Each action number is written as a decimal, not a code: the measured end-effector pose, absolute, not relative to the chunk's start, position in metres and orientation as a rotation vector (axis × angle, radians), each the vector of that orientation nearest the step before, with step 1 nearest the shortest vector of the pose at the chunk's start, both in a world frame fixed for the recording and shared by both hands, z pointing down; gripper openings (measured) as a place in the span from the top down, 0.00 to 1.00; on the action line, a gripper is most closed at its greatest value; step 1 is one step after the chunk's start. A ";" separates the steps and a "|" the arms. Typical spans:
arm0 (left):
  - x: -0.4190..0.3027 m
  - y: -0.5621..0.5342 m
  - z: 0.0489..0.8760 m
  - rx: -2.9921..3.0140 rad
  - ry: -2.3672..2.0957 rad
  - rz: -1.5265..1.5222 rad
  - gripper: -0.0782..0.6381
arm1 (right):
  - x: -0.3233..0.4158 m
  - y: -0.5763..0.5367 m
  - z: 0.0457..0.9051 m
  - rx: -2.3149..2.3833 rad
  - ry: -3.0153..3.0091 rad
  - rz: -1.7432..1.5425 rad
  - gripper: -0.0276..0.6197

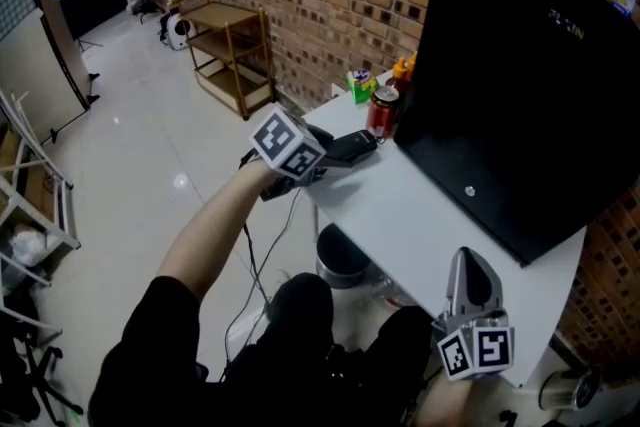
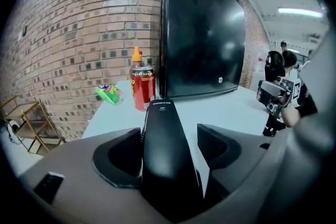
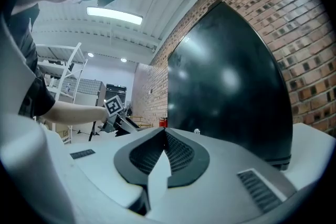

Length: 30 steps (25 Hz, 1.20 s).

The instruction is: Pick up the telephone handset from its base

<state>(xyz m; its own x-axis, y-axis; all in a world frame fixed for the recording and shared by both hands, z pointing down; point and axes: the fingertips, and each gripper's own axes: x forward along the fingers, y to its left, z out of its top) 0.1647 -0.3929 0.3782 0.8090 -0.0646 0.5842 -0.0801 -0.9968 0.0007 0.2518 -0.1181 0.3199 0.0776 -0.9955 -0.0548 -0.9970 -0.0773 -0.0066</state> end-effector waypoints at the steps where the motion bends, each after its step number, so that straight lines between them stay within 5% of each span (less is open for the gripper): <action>1: 0.167 -0.394 0.379 2.963 -0.125 0.957 0.42 | 0.252 -0.118 0.319 -2.272 2.105 0.055 0.94; 6: 0.171 -0.400 0.384 2.948 -0.157 1.021 0.52 | 0.251 -0.118 0.316 -2.267 2.102 0.051 0.94; 22: 0.164 -0.403 0.360 3.020 -0.221 0.805 0.53 | 0.261 -0.119 0.315 -2.304 2.086 0.073 0.94; 30: 0.141 -0.395 0.309 3.093 -0.191 0.325 0.54 | 0.253 -0.116 0.311 -2.324 2.091 0.102 0.94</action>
